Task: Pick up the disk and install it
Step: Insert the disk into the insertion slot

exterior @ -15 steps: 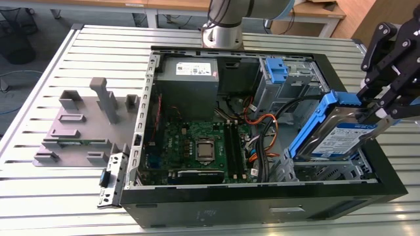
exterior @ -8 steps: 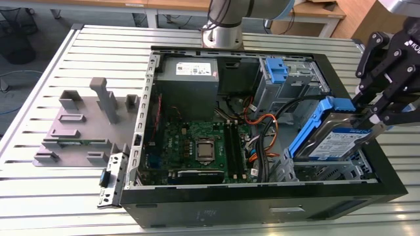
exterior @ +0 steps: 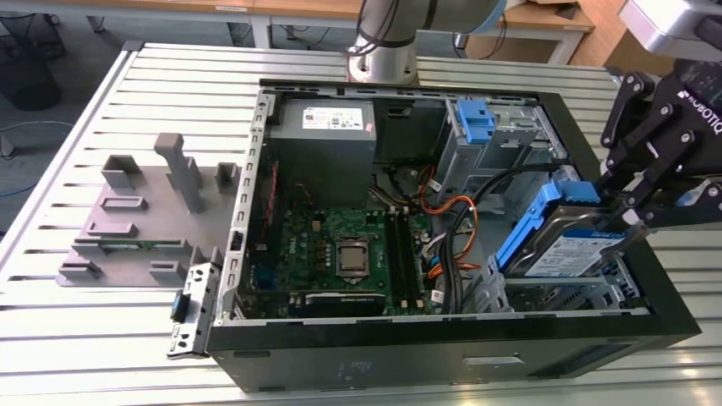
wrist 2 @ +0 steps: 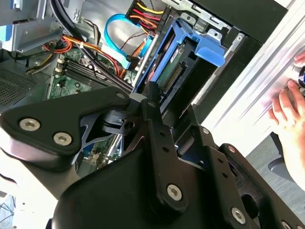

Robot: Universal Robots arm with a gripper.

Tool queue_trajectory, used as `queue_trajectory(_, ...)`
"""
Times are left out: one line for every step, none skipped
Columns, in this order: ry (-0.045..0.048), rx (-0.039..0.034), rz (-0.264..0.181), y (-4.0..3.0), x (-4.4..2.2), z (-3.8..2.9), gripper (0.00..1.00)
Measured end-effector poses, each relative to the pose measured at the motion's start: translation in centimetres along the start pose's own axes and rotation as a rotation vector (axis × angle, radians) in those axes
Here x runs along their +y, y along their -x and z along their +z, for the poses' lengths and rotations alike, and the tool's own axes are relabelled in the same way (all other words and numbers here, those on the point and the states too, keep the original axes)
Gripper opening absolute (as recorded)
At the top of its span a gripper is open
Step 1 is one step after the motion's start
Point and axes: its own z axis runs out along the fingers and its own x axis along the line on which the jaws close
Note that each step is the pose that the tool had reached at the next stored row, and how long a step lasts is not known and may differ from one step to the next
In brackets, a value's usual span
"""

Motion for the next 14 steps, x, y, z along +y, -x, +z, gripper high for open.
queue_trajectory(0.0000,0.0001,0.000,-0.01,-0.01,0.19,0.35)
queue_trajectory(0.0000,0.0000,0.000,-0.01,-0.02,0.37,0.35)
queue_trajectory(0.0001,0.0000,0.000,-0.02,-0.02,0.55,0.35)
queue_trajectory(0.0001,0.0001,0.000,-0.03,-0.03,0.72,0.35)
queue_trajectory(0.0000,0.0001,0.000,-0.03,-0.04,0.90,0.35)
queue_trajectory(0.0000,0.0001,0.000,-0.04,-0.05,1.08,0.35)
queue_trajectory(0.0000,0.0001,0.000,-0.05,-0.05,1.26,0.35)
queue_trajectory(0.0000,0.0005,0.000,-0.05,-0.06,1.45,0.35)
queue_trajectory(0.0000,0.0009,0.000,-0.06,-0.07,1.61,0.35)
queue_trajectory(0.0000,0.0005,0.000,-0.07,-0.08,1.80,0.35)
queue_trajectory(0.0001,-0.0002,0.000,-0.07,-0.09,2.01,0.35)
queue_trajectory(0.0000,-0.0002,0.000,-0.08,-0.10,2.19,0.35)
queue_trajectory(0.0000,-0.0001,0.000,-0.09,-0.11,2.37,0.35)
queue_trajectory(0.0000,0.0000,0.000,-0.09,-0.11,2.55,0.35)
